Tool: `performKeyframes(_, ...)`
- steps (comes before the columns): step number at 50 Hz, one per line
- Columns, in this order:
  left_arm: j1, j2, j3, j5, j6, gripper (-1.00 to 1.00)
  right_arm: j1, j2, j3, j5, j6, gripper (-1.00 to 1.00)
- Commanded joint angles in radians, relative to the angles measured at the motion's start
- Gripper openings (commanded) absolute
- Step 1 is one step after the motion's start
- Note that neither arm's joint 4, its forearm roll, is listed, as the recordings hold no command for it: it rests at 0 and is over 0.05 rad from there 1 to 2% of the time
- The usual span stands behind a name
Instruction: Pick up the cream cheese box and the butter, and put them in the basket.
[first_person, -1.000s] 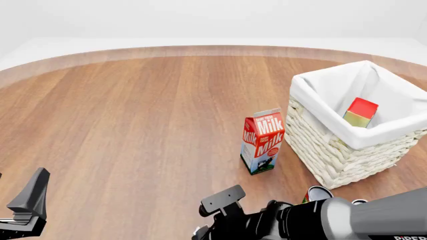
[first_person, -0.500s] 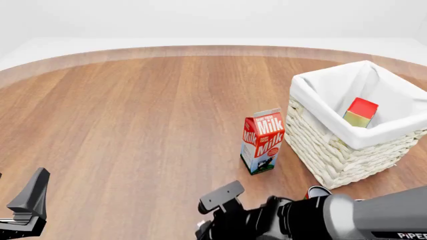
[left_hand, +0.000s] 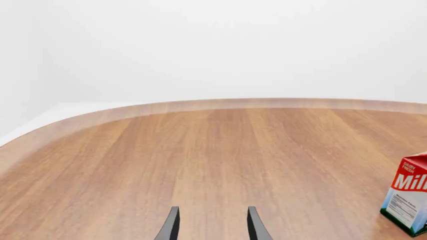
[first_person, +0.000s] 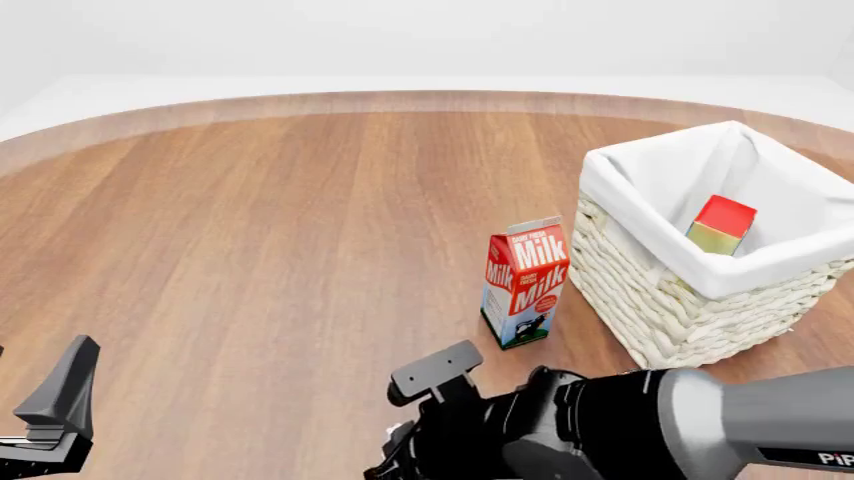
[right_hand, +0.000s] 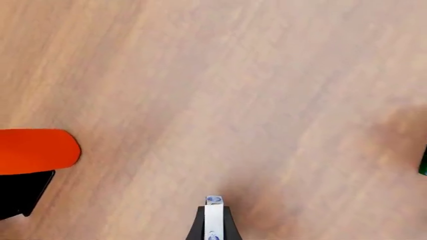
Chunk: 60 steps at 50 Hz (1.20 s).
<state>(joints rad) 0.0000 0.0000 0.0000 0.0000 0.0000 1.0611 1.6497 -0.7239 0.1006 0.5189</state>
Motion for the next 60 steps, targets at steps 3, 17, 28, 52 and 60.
performKeyframes(3, 0.000, 0.000, 0.000, 0.000, 0.000, 1.00, -0.022, -0.063, -0.041, 0.063, -0.040, -1.00)
performKeyframes(17, 0.000, 0.000, 0.000, 0.000, 0.000, 1.00, -0.062, -0.132, -0.090, 0.140, -0.106, -1.00)
performKeyframes(28, 0.000, 0.000, 0.000, 0.000, 0.000, 1.00, -0.117, -0.185, -0.163, 0.207, -0.181, -1.00)
performKeyframes(52, 0.000, 0.000, 0.000, 0.000, 0.000, 1.00, -0.218, -0.288, -0.281, 0.315, -0.311, -1.00)
performKeyframes(60, 0.000, 0.000, 0.000, 0.000, 0.000, 1.00, -0.247, -0.318, -0.289, 0.330, -0.341, -1.00)
